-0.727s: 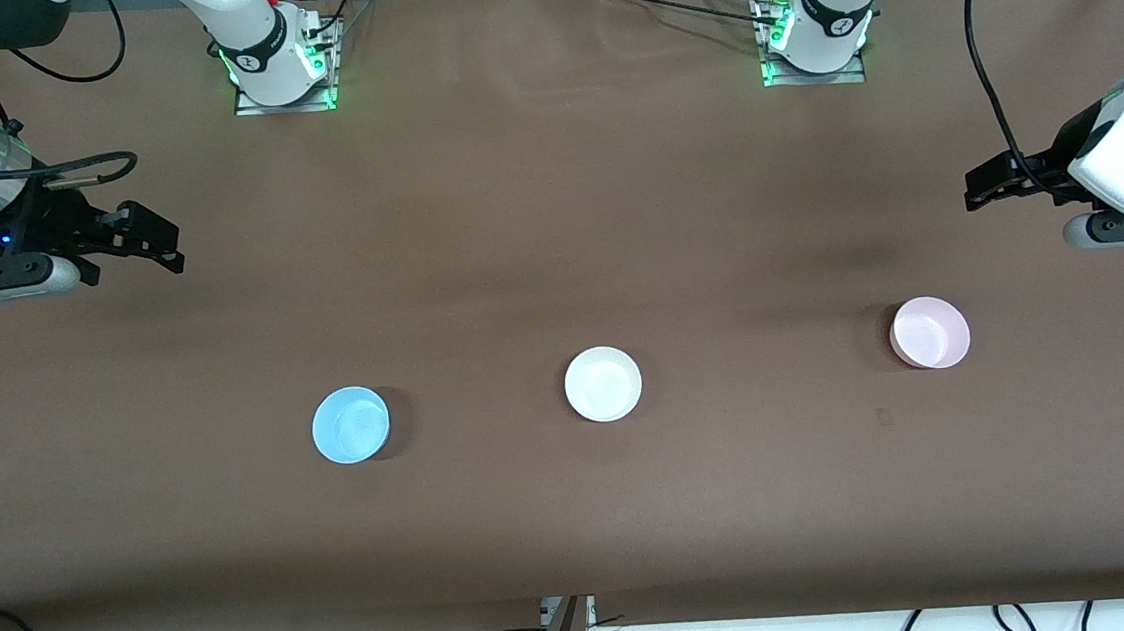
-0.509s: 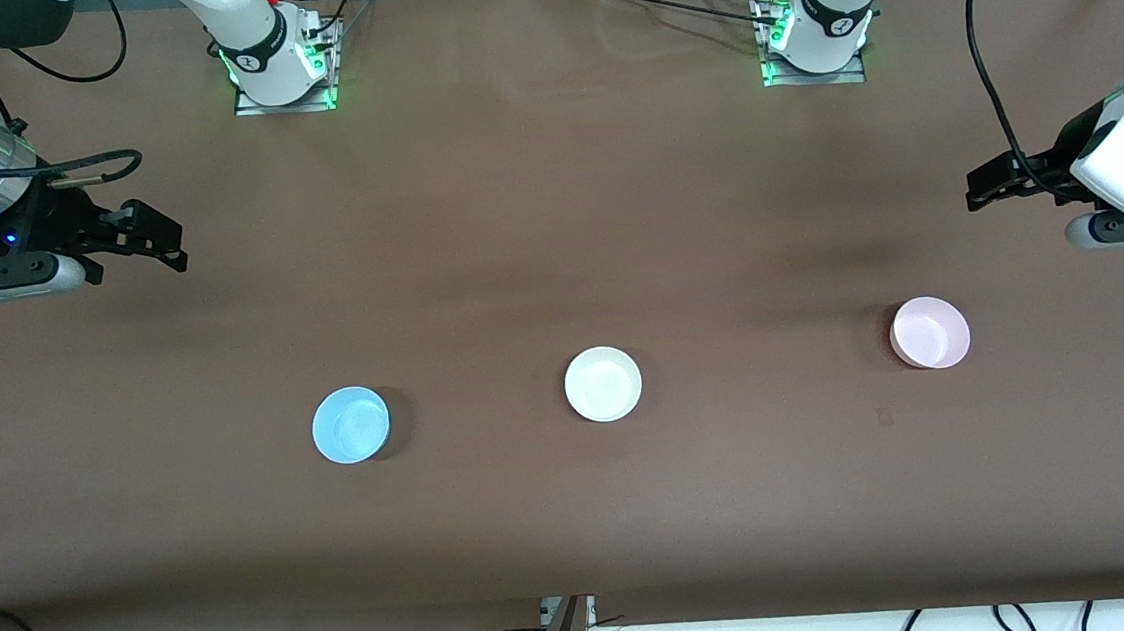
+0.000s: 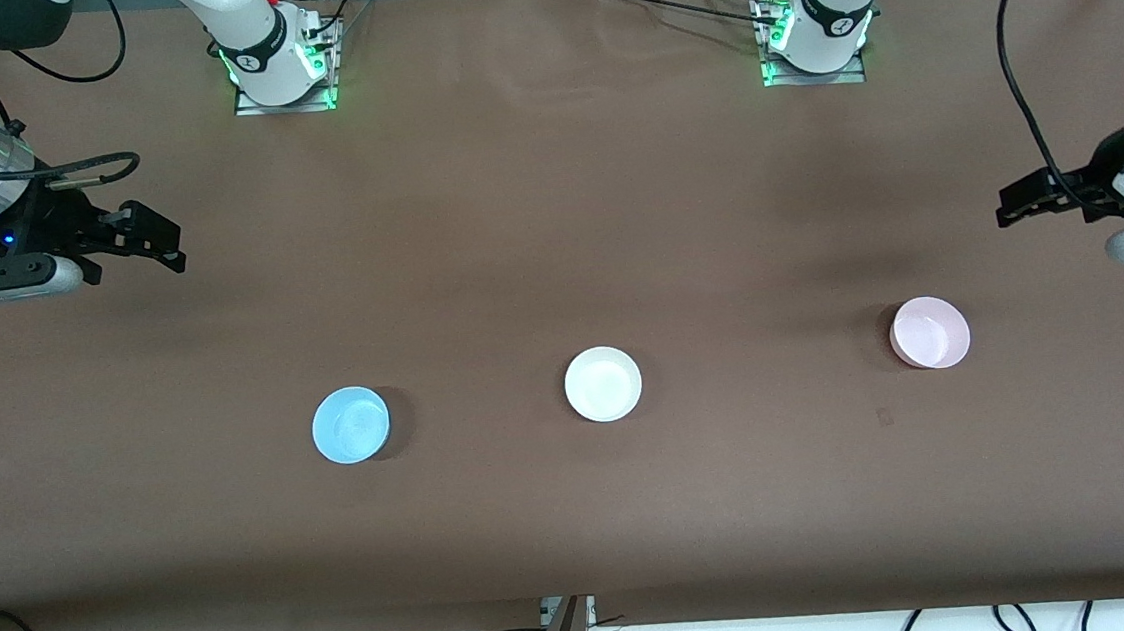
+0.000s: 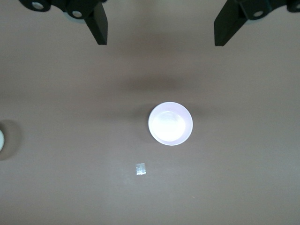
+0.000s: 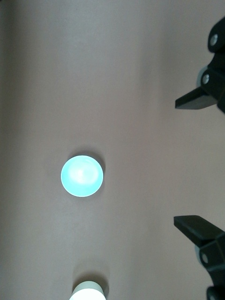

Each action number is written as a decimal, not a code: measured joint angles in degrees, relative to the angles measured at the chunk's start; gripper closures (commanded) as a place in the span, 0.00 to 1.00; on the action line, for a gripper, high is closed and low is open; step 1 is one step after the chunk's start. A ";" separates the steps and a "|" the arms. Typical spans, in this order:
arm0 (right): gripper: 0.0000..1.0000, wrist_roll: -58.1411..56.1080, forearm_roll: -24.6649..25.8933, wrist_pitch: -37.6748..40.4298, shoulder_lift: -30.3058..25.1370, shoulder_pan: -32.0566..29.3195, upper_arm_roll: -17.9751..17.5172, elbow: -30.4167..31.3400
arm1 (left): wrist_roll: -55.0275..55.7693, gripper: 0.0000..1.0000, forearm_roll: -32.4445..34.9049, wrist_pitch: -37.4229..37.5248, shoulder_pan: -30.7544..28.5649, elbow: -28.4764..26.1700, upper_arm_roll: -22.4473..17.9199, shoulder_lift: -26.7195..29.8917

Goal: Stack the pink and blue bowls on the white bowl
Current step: 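Move the left gripper from rest toward the pink bowl, then lower the left gripper and grasp the pink bowl rim, then carry the pink bowl with the left gripper over the white bowl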

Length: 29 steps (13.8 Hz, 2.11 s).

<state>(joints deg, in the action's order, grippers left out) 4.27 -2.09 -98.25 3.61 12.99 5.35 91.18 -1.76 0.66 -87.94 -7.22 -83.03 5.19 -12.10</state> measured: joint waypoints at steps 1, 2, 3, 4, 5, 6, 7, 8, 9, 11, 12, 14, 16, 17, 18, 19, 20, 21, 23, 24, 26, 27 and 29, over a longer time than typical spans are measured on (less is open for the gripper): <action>0.00 0.00 0.72 0.03 0.03 -0.01 0.02 0.02 | -1.01 0.00 -0.76 -1.31 -1.25 -0.83 -0.04 -0.87; 0.00 0.00 1.68 0.05 0.08 0.00 0.02 0.09 | -1.73 0.00 -2.19 -2.73 -2.43 -1.68 -0.07 -1.89; 0.00 0.00 2.67 0.06 0.16 0.02 0.00 0.20 | -2.26 0.00 -3.22 -4.47 -3.58 -2.58 -0.09 -2.96; 0.00 0.00 3.14 0.07 0.27 0.02 -0.03 0.25 | -3.42 0.00 -3.73 -6.64 -4.67 -3.60 -0.10 -4.12; 0.00 0.00 3.27 0.08 0.38 0.04 -0.05 0.26 | -5.34 0.00 -4.03 -8.99 -5.55 -4.68 -0.10 -5.18; 0.00 0.00 3.37 0.08 0.46 0.05 -0.06 0.27 | -7.57 0.00 -4.29 -11.66 -6.35 -5.99 -0.11 -6.21; 0.00 0.00 3.40 0.05 0.53 0.05 -0.06 0.28 | -9.23 0.00 -4.67 -14.41 -7.03 -7.41 -0.11 -7.22; 0.00 0.00 3.41 0.01 0.57 0.05 -0.07 0.28 | -10.20 0.00 -5.07 -17.16 -7.46 -8.98 -0.12 -8.25; 0.00 0.00 3.42 0.00 0.57 0.06 -0.10 0.28 | -10.96 0.00 -5.18 -19.90 -7.64 -10.55 -0.11 -9.32; 0.00 -0.01 3.43 0.01 0.59 0.10 -0.14 0.28 | -12.58 0.00 -5.20 -24.81 -7.67 -13.34 -0.06 -11.59; 0.00 -0.01 3.43 0.03 0.61 0.10 -0.14 0.28 | -13.34 0.00 -5.20 -27.56 -7.76 -14.71 -0.06 -12.71; 0.00 -0.01 3.47 0.01 0.82 0.10 -0.14 0.28 | -15.10 0.00 -5.20 -33.48 -8.51 -17.48 -0.11 -14.55; 0.00 -0.01 3.48 0.00 1.21 0.10 -0.14 0.28 | -17.99 0.00 -5.21 -39.01 -10.11 -19.08 -0.18 -17.14; 0.00 -0.01 3.48 -0.05 1.35 0.10 -0.14 0.28 | -19.06 0.00 -5.41 -40.73 -10.88 -19.30 -0.19 -18.65; 0.00 -0.01 3.48 -0.17 1.42 0.10 -0.14 0.28 | -19.81 0.00 -6.10 -41.81 -11.40 -19.32 -0.19 -20.04; 0.00 -0.01 3.48 -0.36 1.43 0.10 -0.14 0.28 | -20.24 0.00 -6.82 -42.53 -11.59 -19.33 -0.19 -21.12; 0.00 -0.02 3.48 -0.61 1.45 0.11 -0.14 0.28 | -20.34 0.00 -7.25 -42.86 -11.59 -19.33 -0.15 -21.98; 0.00 -0.04 3.48 -0.88 1.54 0.12 -0.15 0.28 | -20.34 0.05 -7.39 -43.03 -11.59 -19.33 -0.03 -22.55; 0.00 -0.07 3.48 -1.46 1.87 0.14 -0.18 0.28 | -20.34 0.25 -7.42 -43.14 -11.56 -19.32 0.15 -22.86; 0.00 -0.07 3.48 -1.61 2.01 0.15 -0.19 0.28 | -20.34 0.35 -7.42 -43.15 -11.53 -19.30 0.19 -22.86; 0.00 -0.08 3.48 -1.69 2.11 0.15 -0.19 0.28 | -20.34 0.53 -7.42 -43.15 -11.46 -19.30 0.28 -22.86; 0.00 -0.09 3.48 -1.75 2.11 0.15 -0.19 0.28 | -20.34 0.62 -7.42 -43.15 -11.43 -19.30 0.31 -22.86; 0.00 -0.11 3.48 -1.99 2.11 0.15 -0.19 0.27 | -20.34 0.81 -7.42 -43.15 -11.42 -19.30 0.32 -22.86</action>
<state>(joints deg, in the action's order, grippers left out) 4.16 1.39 -100.24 5.72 13.14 5.16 91.45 -22.10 -6.76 -131.09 -18.64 -102.33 5.51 -34.96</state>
